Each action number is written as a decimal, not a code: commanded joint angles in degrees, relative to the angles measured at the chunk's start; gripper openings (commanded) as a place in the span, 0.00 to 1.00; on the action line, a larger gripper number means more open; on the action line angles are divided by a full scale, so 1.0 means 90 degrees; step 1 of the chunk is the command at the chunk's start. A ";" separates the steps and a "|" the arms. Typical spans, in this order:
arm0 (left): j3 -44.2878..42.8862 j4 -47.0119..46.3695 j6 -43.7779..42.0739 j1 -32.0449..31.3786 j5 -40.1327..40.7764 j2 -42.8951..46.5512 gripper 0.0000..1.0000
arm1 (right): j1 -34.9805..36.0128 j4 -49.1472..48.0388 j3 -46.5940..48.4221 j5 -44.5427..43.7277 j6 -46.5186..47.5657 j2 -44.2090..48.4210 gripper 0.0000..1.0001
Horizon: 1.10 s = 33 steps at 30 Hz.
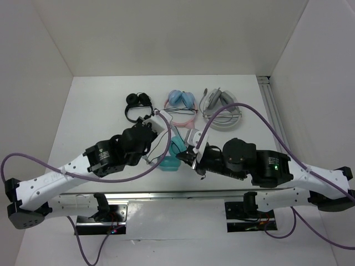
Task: Wrap the headphones
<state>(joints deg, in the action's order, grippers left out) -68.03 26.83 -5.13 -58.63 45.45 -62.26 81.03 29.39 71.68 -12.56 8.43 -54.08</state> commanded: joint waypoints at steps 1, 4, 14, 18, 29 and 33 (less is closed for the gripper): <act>0.0000 0.0181 -0.0398 -0.0340 0.0457 0.0209 0.00 | 0.0049 0.0504 0.0443 -0.1140 0.0187 -0.0114 0.00; 0.0000 0.0943 -0.0077 -0.0478 0.0137 0.0363 0.00 | 0.0049 0.0281 0.0211 -0.2212 0.0255 0.0003 0.00; -0.0429 0.1940 0.0501 -0.0732 -0.2097 0.1508 0.00 | -0.0038 -0.1068 -0.0455 -0.4757 0.0714 0.0112 0.00; -0.0508 0.2184 0.0501 -0.0732 -0.2492 0.1508 0.00 | -0.0487 -0.1331 -0.0455 -0.4573 0.0714 -0.0035 0.00; -0.1102 0.2049 0.0891 -0.0732 -0.2687 0.2171 0.00 | -0.0869 -0.2462 -0.1410 -0.3947 0.0714 -0.0162 0.00; -0.1220 0.1698 0.1096 -0.0732 -0.2560 0.2425 0.00 | -0.0869 -0.2991 -0.1811 -0.3820 0.0714 -0.0162 0.00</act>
<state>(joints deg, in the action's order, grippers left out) -76.05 47.68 0.93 -65.08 22.90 -42.78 73.97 10.63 57.08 -46.17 14.52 -55.92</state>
